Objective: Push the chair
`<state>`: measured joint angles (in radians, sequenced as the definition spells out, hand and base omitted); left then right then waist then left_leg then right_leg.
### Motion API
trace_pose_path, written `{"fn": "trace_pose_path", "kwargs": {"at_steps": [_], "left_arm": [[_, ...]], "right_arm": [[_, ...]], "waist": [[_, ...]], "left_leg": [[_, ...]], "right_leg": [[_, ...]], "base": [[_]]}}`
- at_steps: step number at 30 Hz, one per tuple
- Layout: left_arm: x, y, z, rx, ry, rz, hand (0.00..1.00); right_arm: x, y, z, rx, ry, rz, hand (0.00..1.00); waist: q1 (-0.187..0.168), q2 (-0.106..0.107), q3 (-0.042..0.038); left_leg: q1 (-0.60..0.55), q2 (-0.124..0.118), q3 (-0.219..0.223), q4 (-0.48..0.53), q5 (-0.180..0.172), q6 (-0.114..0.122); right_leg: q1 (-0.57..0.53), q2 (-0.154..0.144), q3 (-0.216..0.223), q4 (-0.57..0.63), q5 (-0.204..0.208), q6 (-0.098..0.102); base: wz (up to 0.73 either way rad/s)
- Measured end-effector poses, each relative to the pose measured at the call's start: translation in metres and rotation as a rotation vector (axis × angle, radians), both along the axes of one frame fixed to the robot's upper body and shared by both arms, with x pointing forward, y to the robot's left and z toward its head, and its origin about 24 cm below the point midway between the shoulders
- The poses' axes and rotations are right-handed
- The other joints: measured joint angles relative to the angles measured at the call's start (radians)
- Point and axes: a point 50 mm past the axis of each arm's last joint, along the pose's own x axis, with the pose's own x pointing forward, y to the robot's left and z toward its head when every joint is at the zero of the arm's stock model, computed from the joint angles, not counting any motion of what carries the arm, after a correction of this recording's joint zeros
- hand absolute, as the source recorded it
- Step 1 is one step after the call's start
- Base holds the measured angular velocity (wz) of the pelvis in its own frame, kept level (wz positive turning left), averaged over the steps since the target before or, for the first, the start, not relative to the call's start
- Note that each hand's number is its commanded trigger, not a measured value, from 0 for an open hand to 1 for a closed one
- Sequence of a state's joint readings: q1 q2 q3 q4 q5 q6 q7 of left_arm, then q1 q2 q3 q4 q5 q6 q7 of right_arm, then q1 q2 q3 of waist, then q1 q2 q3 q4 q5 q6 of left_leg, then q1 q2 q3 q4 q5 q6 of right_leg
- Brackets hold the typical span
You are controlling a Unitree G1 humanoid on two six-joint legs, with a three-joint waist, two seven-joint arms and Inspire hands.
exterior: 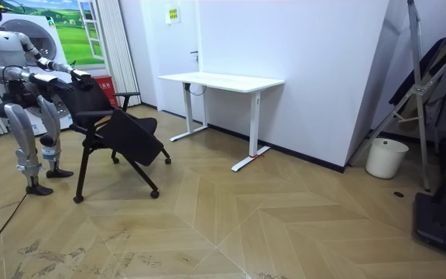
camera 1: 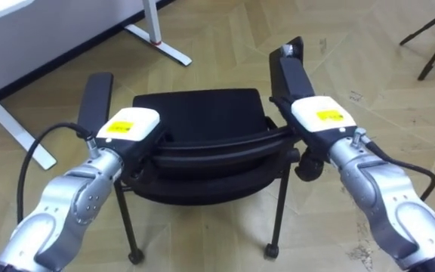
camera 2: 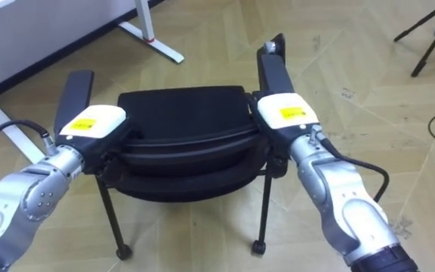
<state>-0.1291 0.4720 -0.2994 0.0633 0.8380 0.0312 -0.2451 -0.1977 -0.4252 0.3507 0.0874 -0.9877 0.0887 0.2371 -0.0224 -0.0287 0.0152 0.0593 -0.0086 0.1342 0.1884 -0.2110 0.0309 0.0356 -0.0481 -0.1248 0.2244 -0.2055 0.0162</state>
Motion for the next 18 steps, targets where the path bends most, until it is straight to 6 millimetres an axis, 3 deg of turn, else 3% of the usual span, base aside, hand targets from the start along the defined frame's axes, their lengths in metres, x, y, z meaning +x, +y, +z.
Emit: {"fn": "trace_pose_path", "kwargs": {"at_steps": [7,18], "left_arm": [[0.003,-0.004,0.0,0.006,0.0,-0.011,1.0],[0.01,-0.011,-0.006,0.018,0.014,-0.03,1.0]], "right_arm": [[-0.006,0.015,-0.003,-0.012,0.017,0.062,0.0],[-0.009,0.021,-0.009,-0.028,0.056,0.086,0.0]], "waist": [[0.004,-0.005,-0.0027],[0.026,-0.009,-0.0026]], "left_leg": [[-0.001,0.0,-0.005,0.0,0.0,0.0],[0.015,0.0,-0.009,0.0,0.0,0.0]], "right_leg": [[0.001,0.0,-0.009,0.0,0.0,0.0],[0.023,0.0,-0.014,-0.004,0.0,0.0]], "base": [[0.03],[0.0]]}}
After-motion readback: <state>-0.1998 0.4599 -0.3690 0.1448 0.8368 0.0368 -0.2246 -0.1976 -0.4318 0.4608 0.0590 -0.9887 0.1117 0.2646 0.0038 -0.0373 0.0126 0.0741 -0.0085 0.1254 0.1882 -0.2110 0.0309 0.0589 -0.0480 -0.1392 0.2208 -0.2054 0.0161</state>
